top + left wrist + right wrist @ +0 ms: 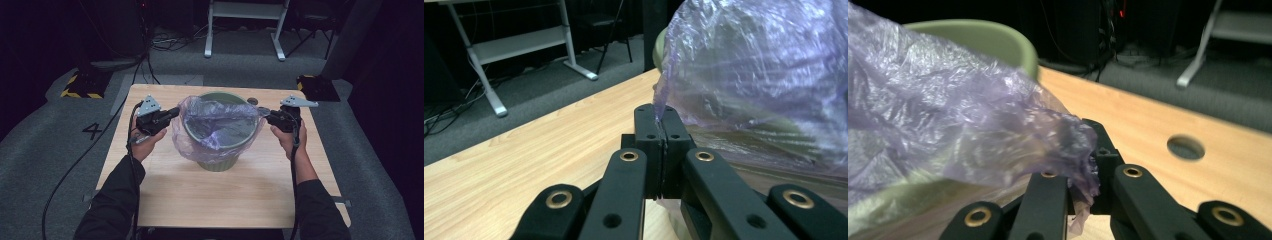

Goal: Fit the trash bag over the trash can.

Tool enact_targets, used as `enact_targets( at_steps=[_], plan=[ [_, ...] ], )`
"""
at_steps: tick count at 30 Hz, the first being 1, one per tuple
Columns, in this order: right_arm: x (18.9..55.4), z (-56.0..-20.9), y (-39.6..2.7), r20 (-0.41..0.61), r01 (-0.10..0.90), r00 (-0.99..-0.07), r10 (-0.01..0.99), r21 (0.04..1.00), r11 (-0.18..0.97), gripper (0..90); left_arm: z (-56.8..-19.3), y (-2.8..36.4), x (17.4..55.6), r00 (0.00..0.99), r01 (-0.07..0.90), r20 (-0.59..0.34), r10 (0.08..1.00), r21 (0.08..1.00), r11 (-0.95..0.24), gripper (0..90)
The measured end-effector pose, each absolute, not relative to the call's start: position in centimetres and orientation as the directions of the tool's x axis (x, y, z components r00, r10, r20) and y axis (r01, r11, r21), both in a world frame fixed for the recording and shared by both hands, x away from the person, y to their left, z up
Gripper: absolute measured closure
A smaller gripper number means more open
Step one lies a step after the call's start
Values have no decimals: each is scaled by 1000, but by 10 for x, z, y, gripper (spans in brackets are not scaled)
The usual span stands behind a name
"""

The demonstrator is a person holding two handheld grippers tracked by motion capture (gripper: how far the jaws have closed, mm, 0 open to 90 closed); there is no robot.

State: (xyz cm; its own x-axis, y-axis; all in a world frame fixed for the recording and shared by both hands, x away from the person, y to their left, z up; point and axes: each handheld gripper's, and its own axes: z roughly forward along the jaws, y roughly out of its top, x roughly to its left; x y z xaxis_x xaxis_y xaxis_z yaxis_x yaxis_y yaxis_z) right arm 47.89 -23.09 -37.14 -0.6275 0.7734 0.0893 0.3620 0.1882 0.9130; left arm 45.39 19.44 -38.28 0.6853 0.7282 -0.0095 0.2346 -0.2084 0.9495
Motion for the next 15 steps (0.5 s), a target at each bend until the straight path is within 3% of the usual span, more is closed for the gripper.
enact_targets(
  at_steps=[3, 10, 15],
  plan=[
    [490, -384, -229, 176, 423, -607, 775, 897, 127, 880, -391, 193, 464, 680, 264, -50, 731, 947, -181, 893],
    [506, -404, -227, 259, 498, -565, 784, 864, 74, 870, -412, 185, 482, 653, 342, -123, 747, 928, -146, 893],
    [512, -418, -228, 276, 534, -546, 791, 842, 74, 869, -420, 177, 487, 660, 367, -104, 744, 909, -198, 893]
  ],
)
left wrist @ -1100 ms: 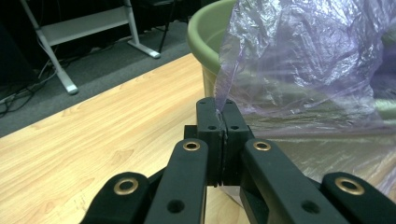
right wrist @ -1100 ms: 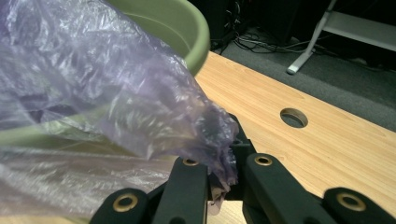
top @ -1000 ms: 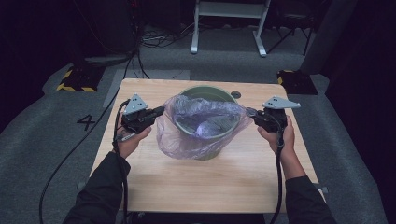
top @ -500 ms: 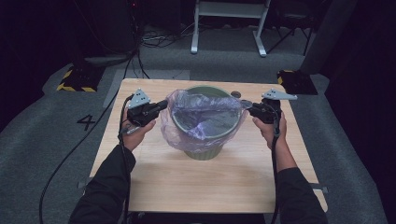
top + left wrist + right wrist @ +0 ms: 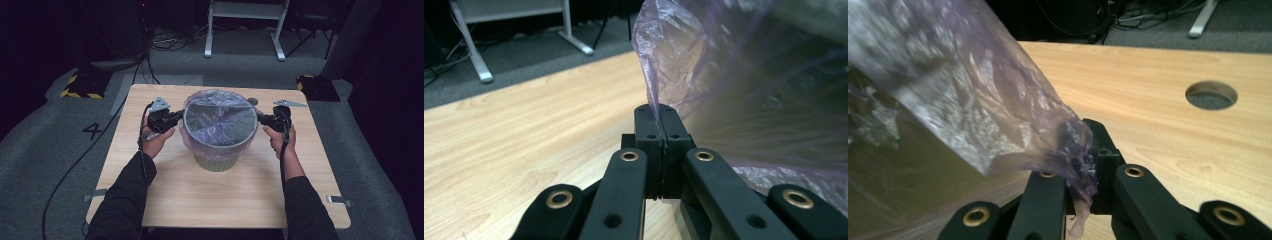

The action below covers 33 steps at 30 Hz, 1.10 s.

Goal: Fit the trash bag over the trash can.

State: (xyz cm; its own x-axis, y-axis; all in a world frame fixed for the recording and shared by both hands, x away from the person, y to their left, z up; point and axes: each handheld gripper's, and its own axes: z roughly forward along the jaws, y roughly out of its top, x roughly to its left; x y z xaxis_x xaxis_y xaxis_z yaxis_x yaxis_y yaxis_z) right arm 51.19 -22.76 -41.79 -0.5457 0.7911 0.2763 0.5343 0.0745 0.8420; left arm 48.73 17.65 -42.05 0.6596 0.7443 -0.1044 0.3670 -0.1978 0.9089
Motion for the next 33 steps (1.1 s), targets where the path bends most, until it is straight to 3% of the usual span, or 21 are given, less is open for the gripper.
enact_targets(
  at_steps=[12, 26, 28, 31, 32, 33],
  plan=[
    [516, -442, -230, 280, 589, -539, 794, 799, 118, 871, -440, 163, 491, 680, 417, -79, 729, 860, -296, 893],
    [509, -455, -230, 199, 617, -558, 806, 749, 242, 867, -458, 167, 486, 704, 478, -80, 706, 789, -387, 886],
    [509, -460, -231, 204, 625, -555, 806, 741, 243, 854, -462, 168, 483, 702, 467, -55, 710, 788, -401, 851],
    [507, -461, -234, 199, 620, -547, 813, 749, 233, 816, -461, 171, 480, 693, 463, -63, 718, 803, -376, 726],
    [505, -460, -235, 188, 611, -543, 818, 757, 231, 796, -459, 174, 478, 693, 453, -67, 718, 816, -360, 726],
    [503, -458, -237, 177, 600, -543, 820, 766, 232, 741, -457, 176, 476, 688, 447, -68, 722, 825, -347, 666]
  ],
)
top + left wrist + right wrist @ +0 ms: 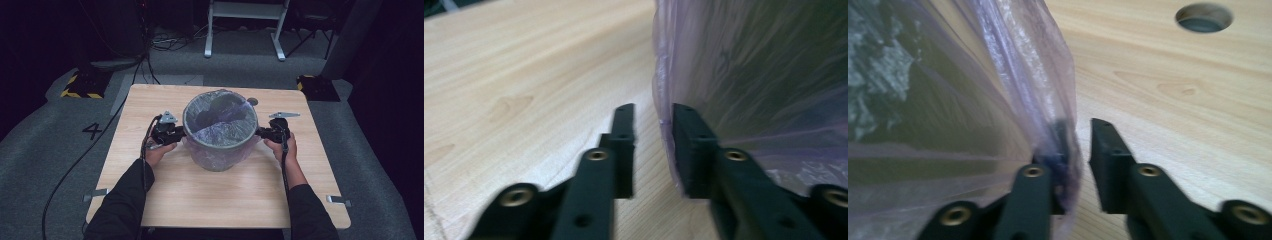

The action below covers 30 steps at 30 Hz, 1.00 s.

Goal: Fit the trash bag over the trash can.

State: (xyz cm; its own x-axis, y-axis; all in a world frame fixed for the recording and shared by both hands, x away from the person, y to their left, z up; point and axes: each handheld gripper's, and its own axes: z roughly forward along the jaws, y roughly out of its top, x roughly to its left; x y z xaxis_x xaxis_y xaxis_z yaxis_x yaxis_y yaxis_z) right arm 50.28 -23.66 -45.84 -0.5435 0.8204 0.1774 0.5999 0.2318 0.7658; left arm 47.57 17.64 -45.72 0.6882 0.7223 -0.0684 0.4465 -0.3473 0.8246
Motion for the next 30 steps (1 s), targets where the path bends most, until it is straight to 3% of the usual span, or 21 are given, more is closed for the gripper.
enact_targets(
  at_steps=[1, 4, 9, 14, 22, 27, 30],
  plan=[
    [499, -455, -239, 158, 578, -540, 827, 783, 228, 644, -454, 181, 471, 680, 441, -71, 730, 835, -330, 531],
    [491, -445, -250, 163, 525, -557, 814, 829, 193, 575, -445, 191, 459, 683, 388, -49, 729, 870, -305, 359],
    [471, -419, -267, 130, 410, -597, 791, 898, 162, 440, -427, 207, 436, 704, 320, -46, 709, 911, -258, 229],
    [447, -398, -272, 32, 326, -652, 758, 914, 241, 364, -417, 202, 411, 767, 263, -15, 642, 919, -293, 195],
    [427, -381, -263, -129, 257, -668, 733, 884, 389, 292, -419, 171, 389, 844, 230, 9, 536, 897, -378, 204],
    [417, -382, -252, -290, 218, -662, 691, 808, 547, 358, -423, 156, 384, 837, 217, 78, 541, 861, -459, 397],
    [411, -381, -250, -270, 193, -687, 675, 828, 527, 382, -427, 154, 385, 829, 219, 101, 550, 847, -485, 553]
  ],
)
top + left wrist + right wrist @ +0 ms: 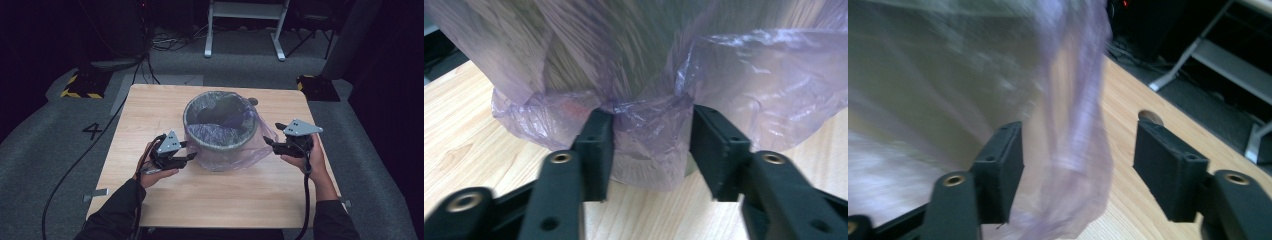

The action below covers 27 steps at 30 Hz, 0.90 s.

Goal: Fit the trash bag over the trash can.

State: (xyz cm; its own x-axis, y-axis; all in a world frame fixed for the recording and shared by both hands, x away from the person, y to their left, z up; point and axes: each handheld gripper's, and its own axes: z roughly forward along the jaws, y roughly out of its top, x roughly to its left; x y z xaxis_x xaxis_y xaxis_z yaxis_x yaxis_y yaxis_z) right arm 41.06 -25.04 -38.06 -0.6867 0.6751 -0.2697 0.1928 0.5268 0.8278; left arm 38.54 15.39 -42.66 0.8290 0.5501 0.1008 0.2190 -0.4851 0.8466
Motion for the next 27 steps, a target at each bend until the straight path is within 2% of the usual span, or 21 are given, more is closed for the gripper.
enact_targets(
  at_steps=[2, 5, 6, 7, 11, 17, 19, 22, 24, 27],
  plan=[
    [406, -380, -251, -266, 178, -689, 674, 840, 514, 443, -429, 155, 387, 837, 230, 81, 541, 845, -482, 635],
    [402, -381, -250, -228, 137, -744, 628, 868, 478, 647, -434, 155, 388, 842, 236, 75, 534, 840, -489, 709],
    [402, -381, -250, -228, 137, -744, 628, 868, 478, 647, -434, 155, 388, 842, 236, 75, 534, 840, -489, 731],
    [401, -387, -247, -223, 129, -773, 595, 862, 490, 758, -437, 155, 388, 845, 237, 74, 530, 836, -494, 754],
    [406, -403, -240, -195, 159, -808, 556, 836, 525, 860, -443, 152, 390, 849, 248, 69, 523, 824, -510, 794],
    [419, -427, -234, -126, 245, -817, 562, 807, 537, 890, -451, 150, 396, 843, 263, 74, 532, 806, -530, 758],
    [423, -432, -232, -105, 263, -818, 566, 806, 530, 892, -453, 149, 397, 835, 275, 80, 544, 796, -539, 672],
    [425, -437, -230, -100, 277, -808, 581, 805, 524, 870, -453, 152, 395, 834, 278, 67, 547, 806, -522, 446],
    [424, -436, -231, -98, 275, -803, 588, 814, 512, 814, -451, 157, 389, 844, 258, 62, 532, 824, -505, 306],
    [420, -432, -235, -94, 262, -806, 585, 829, 494, 683, -446, 165, 381, 846, 241, 75, 528, 829, -505, 189]
  ],
)
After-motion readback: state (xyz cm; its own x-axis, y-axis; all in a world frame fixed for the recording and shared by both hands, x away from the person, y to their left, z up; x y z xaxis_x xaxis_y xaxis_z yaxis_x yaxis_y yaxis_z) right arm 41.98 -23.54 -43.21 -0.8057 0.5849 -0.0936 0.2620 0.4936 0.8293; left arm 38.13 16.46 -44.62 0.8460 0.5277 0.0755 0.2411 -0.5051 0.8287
